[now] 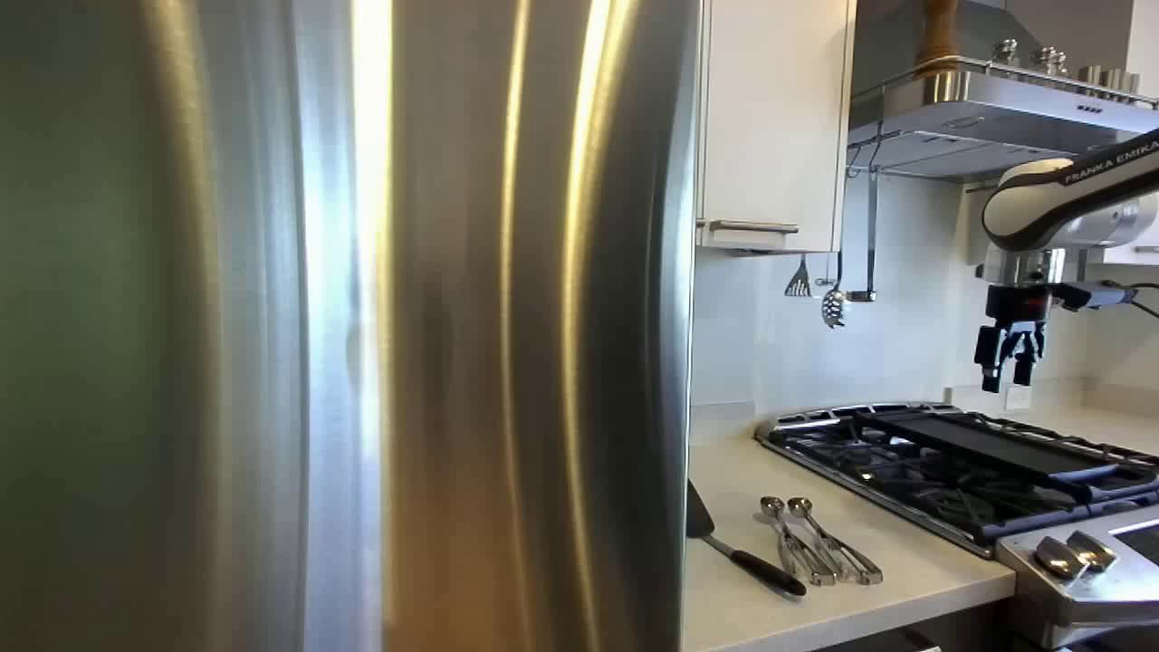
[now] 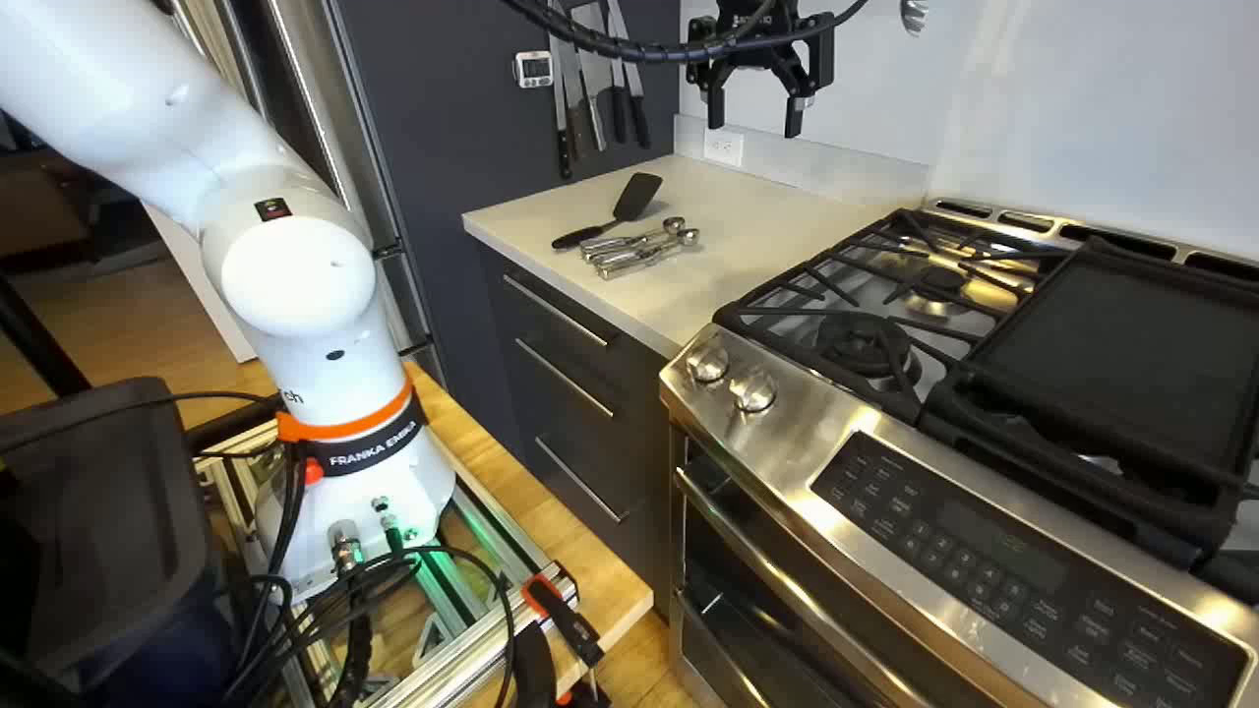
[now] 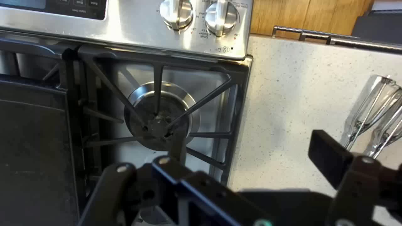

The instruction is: Open the top right cupboard door

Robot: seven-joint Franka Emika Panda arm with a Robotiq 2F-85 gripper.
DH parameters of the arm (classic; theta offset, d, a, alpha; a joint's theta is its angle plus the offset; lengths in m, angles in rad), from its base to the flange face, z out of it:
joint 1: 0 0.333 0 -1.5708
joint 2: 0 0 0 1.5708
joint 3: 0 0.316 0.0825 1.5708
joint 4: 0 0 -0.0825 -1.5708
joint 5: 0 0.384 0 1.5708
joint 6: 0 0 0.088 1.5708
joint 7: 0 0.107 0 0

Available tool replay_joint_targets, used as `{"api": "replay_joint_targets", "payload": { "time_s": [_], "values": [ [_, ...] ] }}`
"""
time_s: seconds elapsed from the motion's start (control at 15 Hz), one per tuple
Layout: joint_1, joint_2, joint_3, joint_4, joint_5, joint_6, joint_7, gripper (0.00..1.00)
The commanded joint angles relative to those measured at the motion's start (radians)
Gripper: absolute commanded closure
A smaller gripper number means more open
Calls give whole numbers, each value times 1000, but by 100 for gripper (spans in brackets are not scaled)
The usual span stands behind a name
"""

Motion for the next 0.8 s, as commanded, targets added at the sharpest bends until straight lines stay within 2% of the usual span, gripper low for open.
{"api": "replay_joint_targets", "payload": {
  "time_s": [0.0,0.33,0.4,0.53,0.73],
  "values": [
    [-8,2,7,3,4,-3,-3,0],
    [-8,2,7,3,4,-3,-3,0],
    [18,4,-10,11,66,-81,-58,0],
    [39,-28,-8,-10,162,-150,-78,0],
    [55,-40,-2,-6,300,-278,-49,0]
  ]
}}
